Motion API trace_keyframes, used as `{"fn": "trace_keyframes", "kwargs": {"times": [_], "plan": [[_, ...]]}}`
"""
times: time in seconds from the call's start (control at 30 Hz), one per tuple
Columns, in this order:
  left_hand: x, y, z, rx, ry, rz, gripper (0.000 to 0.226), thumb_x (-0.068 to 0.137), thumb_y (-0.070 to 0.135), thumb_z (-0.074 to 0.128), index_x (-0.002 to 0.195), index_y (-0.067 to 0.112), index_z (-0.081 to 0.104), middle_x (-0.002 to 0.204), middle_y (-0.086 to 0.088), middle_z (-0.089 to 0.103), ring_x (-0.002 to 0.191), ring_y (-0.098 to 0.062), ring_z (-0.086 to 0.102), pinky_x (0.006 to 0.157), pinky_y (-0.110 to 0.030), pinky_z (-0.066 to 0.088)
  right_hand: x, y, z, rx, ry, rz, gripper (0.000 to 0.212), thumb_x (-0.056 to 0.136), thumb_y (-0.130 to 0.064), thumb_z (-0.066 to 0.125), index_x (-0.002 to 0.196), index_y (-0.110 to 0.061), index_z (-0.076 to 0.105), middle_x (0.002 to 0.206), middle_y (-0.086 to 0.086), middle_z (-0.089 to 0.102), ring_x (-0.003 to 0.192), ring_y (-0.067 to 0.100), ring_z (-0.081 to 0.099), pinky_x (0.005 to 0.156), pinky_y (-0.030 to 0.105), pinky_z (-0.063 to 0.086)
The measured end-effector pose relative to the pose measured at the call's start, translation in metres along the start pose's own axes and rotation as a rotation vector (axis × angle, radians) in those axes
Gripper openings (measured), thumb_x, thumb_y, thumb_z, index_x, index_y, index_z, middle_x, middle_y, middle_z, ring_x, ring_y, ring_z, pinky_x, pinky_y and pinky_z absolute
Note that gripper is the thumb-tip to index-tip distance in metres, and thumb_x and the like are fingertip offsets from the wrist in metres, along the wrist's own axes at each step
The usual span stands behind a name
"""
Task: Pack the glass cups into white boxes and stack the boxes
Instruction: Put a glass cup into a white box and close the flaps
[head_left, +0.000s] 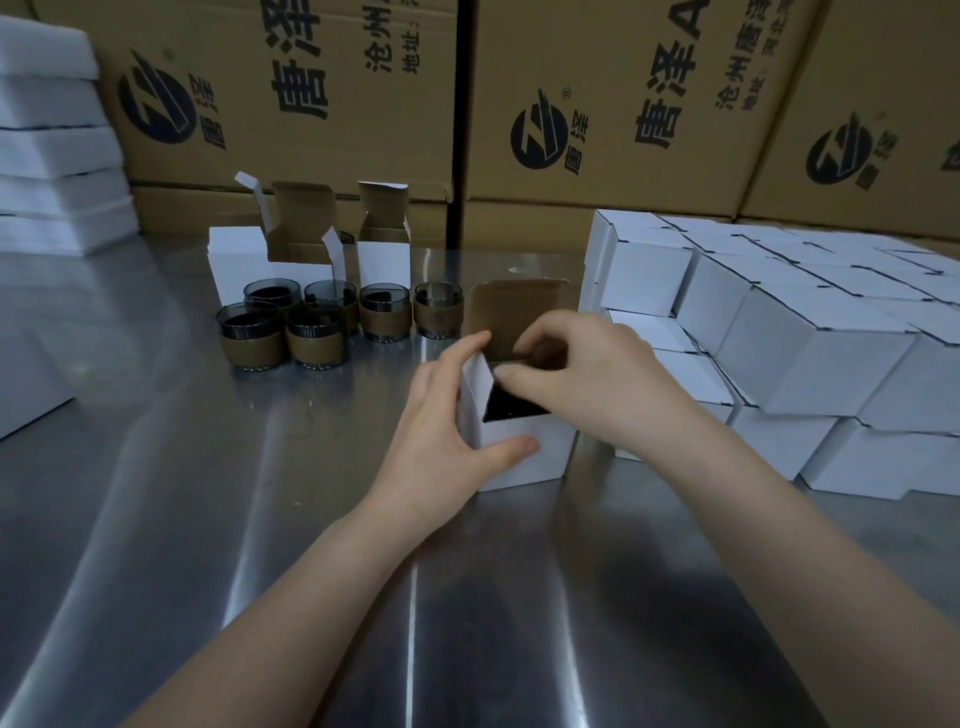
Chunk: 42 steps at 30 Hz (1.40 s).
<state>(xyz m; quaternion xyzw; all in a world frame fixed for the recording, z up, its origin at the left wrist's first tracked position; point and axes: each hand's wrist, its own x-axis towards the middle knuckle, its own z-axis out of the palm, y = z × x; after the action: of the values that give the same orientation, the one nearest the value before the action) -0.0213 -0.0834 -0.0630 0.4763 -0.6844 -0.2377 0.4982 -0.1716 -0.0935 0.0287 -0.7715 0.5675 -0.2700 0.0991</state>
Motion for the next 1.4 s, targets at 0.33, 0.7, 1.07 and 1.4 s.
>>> {"fn": "trace_keyframes", "kwargs": {"times": [0.33,0.7,1.07,1.4], "plan": [[-0.004,0.013,-0.002,-0.047,-0.137,-0.116,0.056,0.082,0.052,0.068,0.130,0.059,0.041,0.131,0.013,0.034,0.124,0.000,0.038,0.106,-0.022,0.036,-0.017,0.035,0.015,0.651,0.294,0.125,0.033,0.089,0.001,0.056,0.090,-0.032,0.063,0.099,-0.010,0.067,0.080,-0.001,0.065,0.080,0.026,0.054],[0.001,0.024,0.001,-0.335,0.066,-0.158,0.029,0.094,0.001,0.053,0.105,0.028,0.054,0.117,-0.003,0.055,0.112,-0.014,0.054,0.094,-0.033,0.044,-0.017,0.043,0.029,0.833,0.046,0.159,0.066,0.090,-0.003,0.063,0.142,-0.037,0.040,0.121,-0.016,0.060,0.107,0.003,0.061,0.078,0.014,0.048],[0.002,0.030,-0.003,-0.427,0.076,-0.141,0.026,0.090,-0.007,0.059,0.107,0.011,0.062,0.119,-0.007,0.062,0.110,-0.015,0.060,0.090,-0.025,0.052,-0.015,0.049,0.031,0.798,0.049,0.035,0.034,0.086,0.006,0.063,0.099,-0.025,0.064,0.107,-0.010,0.069,0.103,0.007,0.064,0.080,0.015,0.048],[0.003,0.026,-0.008,-0.411,0.070,-0.217,0.021,0.094,0.000,0.054,0.098,0.012,0.071,0.136,0.003,0.057,0.125,-0.008,0.054,0.103,-0.025,0.044,-0.014,0.058,0.023,0.704,-0.073,0.019,0.029,0.094,-0.002,0.056,0.097,-0.029,0.068,0.126,-0.016,0.061,0.109,-0.007,0.060,0.092,0.016,0.047]]}}
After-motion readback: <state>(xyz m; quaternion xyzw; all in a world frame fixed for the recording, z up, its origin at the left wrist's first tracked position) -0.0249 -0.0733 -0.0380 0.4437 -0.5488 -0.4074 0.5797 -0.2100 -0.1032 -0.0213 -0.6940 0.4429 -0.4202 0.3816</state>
